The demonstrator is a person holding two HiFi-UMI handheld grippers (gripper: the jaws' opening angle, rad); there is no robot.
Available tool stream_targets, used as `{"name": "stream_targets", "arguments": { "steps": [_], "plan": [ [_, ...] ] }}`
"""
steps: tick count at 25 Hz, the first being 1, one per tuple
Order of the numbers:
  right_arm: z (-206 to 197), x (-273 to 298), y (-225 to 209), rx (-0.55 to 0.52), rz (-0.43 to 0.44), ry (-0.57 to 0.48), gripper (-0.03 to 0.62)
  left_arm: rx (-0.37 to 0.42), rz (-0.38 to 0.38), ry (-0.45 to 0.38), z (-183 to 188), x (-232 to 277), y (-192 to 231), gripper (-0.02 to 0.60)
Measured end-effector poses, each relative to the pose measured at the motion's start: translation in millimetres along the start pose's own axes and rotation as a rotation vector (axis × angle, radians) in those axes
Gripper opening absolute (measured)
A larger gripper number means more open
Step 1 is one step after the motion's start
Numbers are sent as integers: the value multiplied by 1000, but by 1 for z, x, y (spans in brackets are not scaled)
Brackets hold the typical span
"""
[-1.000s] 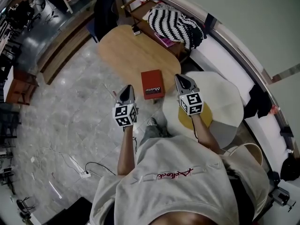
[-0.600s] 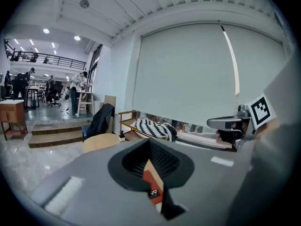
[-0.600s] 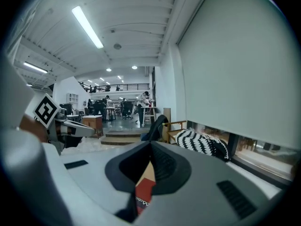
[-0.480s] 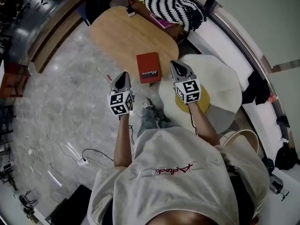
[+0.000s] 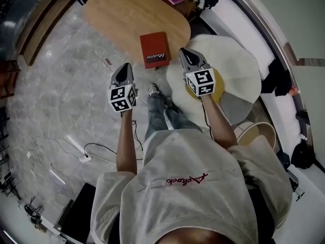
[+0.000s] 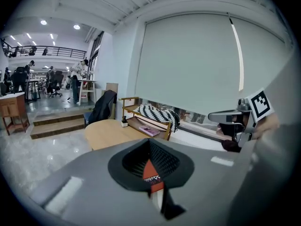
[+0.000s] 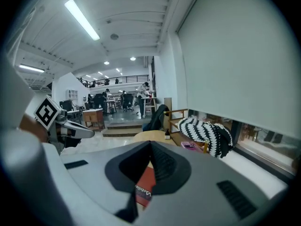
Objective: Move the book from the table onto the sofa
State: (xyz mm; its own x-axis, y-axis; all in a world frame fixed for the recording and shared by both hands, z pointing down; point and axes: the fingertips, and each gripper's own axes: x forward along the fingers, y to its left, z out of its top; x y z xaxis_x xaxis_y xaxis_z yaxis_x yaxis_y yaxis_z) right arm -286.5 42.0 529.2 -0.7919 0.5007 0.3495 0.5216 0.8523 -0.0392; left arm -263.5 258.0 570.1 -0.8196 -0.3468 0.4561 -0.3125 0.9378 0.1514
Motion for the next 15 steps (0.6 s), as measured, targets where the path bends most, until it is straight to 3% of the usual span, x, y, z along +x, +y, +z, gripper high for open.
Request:
{"name": "stream_targets", "arguments": {
  "steps": [15],
  "plan": [
    [-93, 47, 5, 78, -5, 135, 9, -40, -45, 122, -75, 51, 15, 9]
  ]
}}
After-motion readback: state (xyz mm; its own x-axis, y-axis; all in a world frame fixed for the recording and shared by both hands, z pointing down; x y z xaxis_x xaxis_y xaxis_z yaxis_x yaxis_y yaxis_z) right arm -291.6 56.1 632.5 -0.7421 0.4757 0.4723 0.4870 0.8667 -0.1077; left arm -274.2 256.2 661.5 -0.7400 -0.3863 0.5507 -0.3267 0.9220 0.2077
